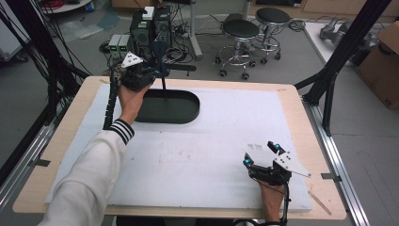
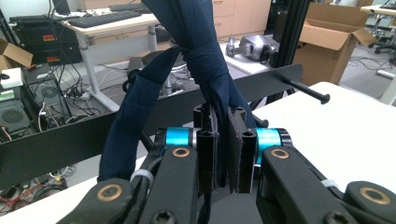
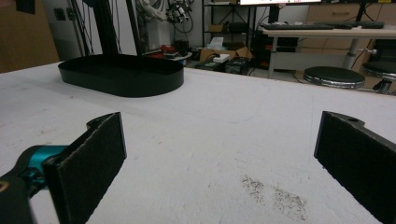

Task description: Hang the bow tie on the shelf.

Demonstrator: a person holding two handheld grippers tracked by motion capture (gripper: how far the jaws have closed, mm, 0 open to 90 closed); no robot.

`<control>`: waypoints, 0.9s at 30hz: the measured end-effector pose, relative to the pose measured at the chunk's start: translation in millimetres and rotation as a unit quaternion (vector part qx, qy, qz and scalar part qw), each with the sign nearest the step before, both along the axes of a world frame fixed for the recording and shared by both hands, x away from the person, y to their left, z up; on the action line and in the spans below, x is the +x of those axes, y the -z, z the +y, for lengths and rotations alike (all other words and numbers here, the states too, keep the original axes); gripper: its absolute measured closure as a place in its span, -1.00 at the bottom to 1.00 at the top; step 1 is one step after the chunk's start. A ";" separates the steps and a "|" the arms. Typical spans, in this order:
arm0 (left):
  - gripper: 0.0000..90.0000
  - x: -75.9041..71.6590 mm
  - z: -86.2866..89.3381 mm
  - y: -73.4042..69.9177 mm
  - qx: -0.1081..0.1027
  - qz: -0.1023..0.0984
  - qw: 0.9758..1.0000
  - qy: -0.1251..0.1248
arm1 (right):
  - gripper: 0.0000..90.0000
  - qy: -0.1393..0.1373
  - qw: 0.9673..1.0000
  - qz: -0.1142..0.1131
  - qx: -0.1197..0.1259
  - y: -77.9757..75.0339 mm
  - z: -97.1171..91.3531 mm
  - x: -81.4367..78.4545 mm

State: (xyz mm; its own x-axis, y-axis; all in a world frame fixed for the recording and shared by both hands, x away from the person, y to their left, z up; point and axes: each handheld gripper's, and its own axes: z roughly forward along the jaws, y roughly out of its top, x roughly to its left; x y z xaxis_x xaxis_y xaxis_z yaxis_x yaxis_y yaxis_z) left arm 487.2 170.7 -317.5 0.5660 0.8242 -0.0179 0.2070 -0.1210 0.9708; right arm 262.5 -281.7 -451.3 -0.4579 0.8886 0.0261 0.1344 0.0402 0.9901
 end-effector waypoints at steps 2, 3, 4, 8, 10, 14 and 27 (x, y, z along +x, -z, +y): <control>0.85 -0.7 -1.5 -0.3 0.005 -0.002 1.000 0.000 | -0.97 0.000 1.000 0.000 0.000 0.0 0.1 0.0; 0.85 -1.0 -2.2 -0.2 0.005 -0.002 1.000 -0.001 | -0.97 0.000 1.000 0.000 0.000 0.0 0.0 -0.1; 0.85 -1.2 -2.5 0.0 0.006 0.001 1.000 0.000 | -0.97 0.000 1.000 0.000 0.001 0.0 0.0 0.0; 0.85 -3.6 -3.9 3.2 0.014 0.004 1.000 -0.001 | -0.97 0.000 1.000 0.000 0.000 -0.1 0.0 -0.1; 0.85 -4.9 -4.4 6.1 0.014 0.008 1.000 -0.001 | -0.97 0.000 1.000 0.000 0.001 0.0 0.1 -0.1; 0.85 -8.9 -5.0 11.6 0.018 0.009 1.000 -0.003 | -0.97 0.000 1.000 -0.001 -0.001 0.0 0.1 -0.2; 0.85 -14.2 -1.8 12.3 0.020 0.011 1.000 -0.004 | -0.97 0.000 1.000 -0.002 -0.003 0.0 0.7 -0.3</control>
